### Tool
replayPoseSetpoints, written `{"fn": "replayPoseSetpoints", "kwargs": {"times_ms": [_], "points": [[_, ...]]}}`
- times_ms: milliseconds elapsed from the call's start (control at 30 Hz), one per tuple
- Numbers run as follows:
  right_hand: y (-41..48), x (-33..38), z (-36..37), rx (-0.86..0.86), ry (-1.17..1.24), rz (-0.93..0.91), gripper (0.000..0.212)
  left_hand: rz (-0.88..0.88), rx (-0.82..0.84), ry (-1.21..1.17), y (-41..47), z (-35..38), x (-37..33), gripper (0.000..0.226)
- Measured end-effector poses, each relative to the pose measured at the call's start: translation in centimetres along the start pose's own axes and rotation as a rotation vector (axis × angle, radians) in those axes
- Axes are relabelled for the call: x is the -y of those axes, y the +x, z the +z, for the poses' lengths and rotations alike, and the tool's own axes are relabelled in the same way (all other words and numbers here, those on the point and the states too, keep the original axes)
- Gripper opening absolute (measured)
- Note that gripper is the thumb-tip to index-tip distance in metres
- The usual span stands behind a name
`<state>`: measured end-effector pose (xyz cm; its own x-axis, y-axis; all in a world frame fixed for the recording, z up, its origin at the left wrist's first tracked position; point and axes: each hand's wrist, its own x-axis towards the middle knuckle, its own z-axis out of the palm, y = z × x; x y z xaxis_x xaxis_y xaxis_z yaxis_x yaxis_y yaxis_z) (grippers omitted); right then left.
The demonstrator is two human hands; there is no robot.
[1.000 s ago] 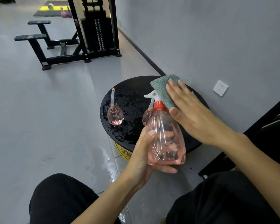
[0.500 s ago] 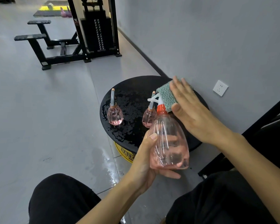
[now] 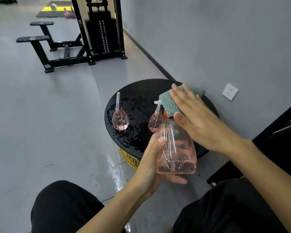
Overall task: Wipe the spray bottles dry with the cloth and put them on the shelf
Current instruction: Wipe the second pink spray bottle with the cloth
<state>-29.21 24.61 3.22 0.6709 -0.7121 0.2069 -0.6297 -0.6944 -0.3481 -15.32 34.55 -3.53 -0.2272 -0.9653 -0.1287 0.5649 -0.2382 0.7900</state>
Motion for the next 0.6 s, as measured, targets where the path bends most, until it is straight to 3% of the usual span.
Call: {"fn": "replayPoseSetpoints", "kwargs": {"times_ms": [200, 400, 600], "points": [[-1.2, 1.6, -0.4, 0.135, 0.050, -0.052, 0.082, 0.005, -0.007, 0.033, -0.1, -0.6, -0.4, 0.071], [1.2, 1.0, -1.0, 0.135, -0.034, 0.016, 0.083, -0.026, -0.001, 0.041, 0.2, 0.0, 0.0, 0.081], [-0.5, 2.5, -0.7, 0.219, -0.034, -0.030, 0.080, -0.002, -0.012, 0.022, 0.0, -0.8, -0.3, 0.071]]}}
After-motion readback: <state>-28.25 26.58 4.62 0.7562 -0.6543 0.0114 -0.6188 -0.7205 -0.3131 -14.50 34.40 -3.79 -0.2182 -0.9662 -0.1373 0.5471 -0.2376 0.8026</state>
